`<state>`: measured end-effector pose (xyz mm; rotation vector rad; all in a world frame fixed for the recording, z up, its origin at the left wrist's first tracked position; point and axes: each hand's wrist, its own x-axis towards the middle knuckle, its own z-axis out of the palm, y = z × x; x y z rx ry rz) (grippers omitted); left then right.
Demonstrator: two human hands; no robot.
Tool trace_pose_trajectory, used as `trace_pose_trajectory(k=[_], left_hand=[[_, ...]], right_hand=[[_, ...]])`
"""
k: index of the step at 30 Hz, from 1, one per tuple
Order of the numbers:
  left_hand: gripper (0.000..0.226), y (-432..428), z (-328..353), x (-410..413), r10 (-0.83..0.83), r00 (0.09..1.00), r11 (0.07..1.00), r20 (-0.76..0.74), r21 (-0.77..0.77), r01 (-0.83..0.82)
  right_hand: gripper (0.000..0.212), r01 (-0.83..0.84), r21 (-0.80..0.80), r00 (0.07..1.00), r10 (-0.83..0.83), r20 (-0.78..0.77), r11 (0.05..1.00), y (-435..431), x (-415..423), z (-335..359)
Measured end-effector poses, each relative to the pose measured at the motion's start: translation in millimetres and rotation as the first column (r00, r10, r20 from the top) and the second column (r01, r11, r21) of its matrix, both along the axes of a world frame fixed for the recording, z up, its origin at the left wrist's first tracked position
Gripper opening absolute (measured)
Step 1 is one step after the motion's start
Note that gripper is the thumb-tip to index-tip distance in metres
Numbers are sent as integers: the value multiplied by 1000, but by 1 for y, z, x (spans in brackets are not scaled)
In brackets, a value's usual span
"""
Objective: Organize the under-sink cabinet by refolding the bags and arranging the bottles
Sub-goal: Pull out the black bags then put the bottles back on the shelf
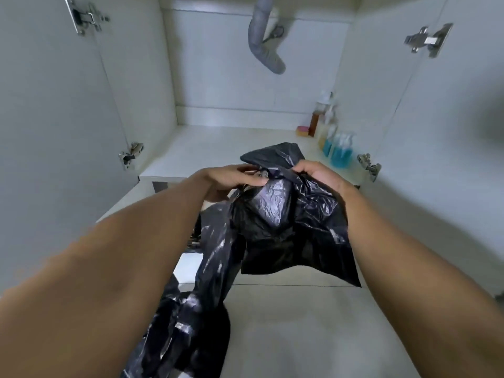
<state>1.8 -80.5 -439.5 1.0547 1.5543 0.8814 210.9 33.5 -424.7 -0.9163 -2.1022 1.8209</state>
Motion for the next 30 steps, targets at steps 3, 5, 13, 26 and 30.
trace_pose_trajectory(k=[3,5,13,26,30], left_hand=[[35,21,-7,25,-50,997,999,53,-5,50],[55,35,-12,32,33,995,999,-93,24,-31],[103,45,-73,65,591,573,770,-567,184,-611],[18,41,-155,94,539,824,838,175,-209,-504],[43,56,-139,76,429,896,900,110,-136,-414]], right_hand=[[24,77,94,996,-80,35,993,10,15,-1],[21,186,130,982,-189,11,974,24,22,-8],[49,506,-635,626,-755,-195,584,36,43,-98],[38,415,-856,398,-908,-134,308,-7,80,-196],[35,704,-610,493,-869,51,364,35,94,-188]])
